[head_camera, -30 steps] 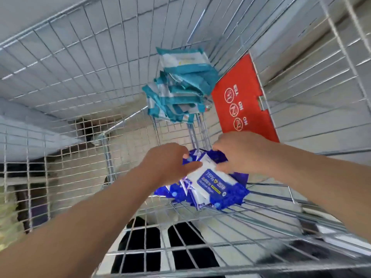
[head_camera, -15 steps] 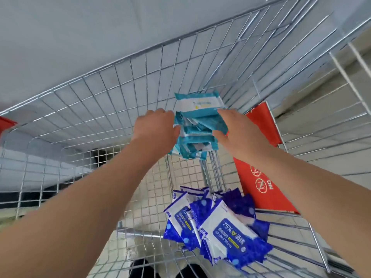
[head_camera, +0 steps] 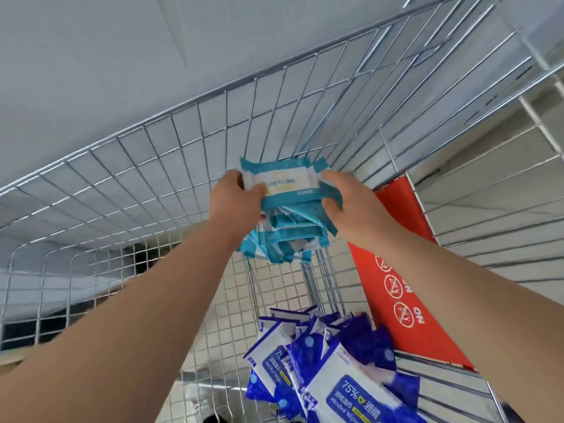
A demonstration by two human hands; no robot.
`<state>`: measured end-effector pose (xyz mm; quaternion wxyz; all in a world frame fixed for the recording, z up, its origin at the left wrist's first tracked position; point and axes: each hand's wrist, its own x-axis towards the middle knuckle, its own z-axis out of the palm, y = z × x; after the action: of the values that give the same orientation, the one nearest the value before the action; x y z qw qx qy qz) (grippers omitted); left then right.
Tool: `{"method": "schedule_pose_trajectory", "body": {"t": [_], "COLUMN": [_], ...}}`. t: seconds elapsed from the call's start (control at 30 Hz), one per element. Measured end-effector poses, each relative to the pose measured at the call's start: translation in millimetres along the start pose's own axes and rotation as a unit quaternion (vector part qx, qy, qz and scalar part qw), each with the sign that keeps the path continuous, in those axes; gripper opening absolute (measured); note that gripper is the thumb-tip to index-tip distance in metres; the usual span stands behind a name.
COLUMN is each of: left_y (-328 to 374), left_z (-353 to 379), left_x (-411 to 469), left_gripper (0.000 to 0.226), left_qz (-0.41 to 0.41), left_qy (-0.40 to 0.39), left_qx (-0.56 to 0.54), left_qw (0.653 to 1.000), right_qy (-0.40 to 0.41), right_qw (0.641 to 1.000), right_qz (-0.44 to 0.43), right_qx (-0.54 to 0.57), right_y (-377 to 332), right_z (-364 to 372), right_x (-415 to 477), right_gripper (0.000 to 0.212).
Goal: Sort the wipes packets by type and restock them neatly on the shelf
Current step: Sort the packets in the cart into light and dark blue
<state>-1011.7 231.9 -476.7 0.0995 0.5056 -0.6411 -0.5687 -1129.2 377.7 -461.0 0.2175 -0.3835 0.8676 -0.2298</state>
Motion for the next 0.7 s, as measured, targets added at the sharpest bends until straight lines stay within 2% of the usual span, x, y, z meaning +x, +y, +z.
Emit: {"method": "schedule_pose_trajectory", "body": {"t": [0.13, 0.27, 0.4, 0.6, 0.7], "left_y": [-16.5, -26.7, -30.0, -34.3, -27.0], "left_z": [-17.0, -28.4, -34.4, -33.8, -25.3], "left_x": [-7.7, -6.7, -7.3, -7.3, -7.7], "left_gripper": [0.014, 0.028, 0.035, 0.027, 0.025], "left_qz": [-0.061, -0.089, -0.072, -0.114, -0.13], "left_qy": [0.04, 0.045, -0.013, -0.09, -0.117], "left_qx": [-0.125, -0.193, -0.218, -0.221, -0.257], "left_qw": [0.989, 0.976, 0.973, 0.964, 0.95], "right_qy": [-0.039, -0.019, 0.007, 0.01, 0.0], "right_qw": [0.998, 0.998, 0.992, 0.98, 0.959], "right_qz": [0.052, 0.062, 0.082, 0.111, 0.139], "right_qx": [0.012, 0.027, 0.091, 0.166, 0.248], "right_y": [5.1, 5.6, 3.9, 4.4, -0.3], "right_z": [4.2, 12.5, 13.4, 4.6, 4.9], "right_x": [8.8, 17.5, 21.0, 27.2, 26.8], "right_gripper": [0.047, 0.042, 0.023, 0.017, 0.011]}}
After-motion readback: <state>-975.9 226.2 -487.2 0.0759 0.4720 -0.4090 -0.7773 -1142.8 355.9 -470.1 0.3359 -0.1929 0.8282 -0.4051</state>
